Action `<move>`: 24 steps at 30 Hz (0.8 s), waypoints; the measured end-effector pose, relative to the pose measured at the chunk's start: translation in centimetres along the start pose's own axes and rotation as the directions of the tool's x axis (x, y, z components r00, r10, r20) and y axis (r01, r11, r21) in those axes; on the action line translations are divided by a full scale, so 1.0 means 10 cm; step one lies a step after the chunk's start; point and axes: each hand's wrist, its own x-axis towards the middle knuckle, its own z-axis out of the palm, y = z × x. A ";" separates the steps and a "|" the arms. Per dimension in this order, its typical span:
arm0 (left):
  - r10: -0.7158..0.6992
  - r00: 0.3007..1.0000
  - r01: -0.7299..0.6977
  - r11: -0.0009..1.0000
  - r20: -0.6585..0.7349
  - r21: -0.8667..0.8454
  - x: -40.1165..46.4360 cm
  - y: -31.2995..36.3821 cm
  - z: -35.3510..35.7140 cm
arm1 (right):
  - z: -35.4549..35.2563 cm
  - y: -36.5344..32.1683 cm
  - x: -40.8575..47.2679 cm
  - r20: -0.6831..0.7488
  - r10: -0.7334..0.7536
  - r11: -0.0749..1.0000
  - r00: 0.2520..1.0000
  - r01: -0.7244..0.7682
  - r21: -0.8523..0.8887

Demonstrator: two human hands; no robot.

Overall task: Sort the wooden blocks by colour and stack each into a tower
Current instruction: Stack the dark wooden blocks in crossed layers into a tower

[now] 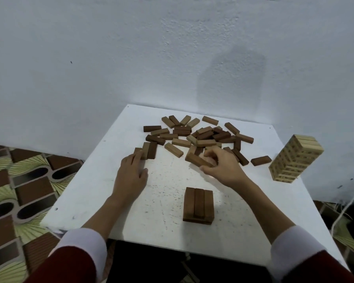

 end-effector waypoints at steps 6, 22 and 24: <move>-0.064 0.985 0.029 0.977 -0.163 -0.209 -0.30 0.11 -0.15 | 0.44 -0.67 -0.04 0.023 -0.002 1.000 1.000 0.003 -0.022; -0.201 0.974 0.142 0.900 -0.102 -0.412 -0.44 -0.02 -0.17 | 1.49 -0.77 -0.31 -0.106 0.057 0.998 0.993 -0.055 0.021; -0.219 0.974 0.174 0.890 -0.062 -0.421 -0.44 -0.01 -0.18 | 1.51 -0.72 -0.37 -0.109 0.087 0.988 0.990 -0.072 0.133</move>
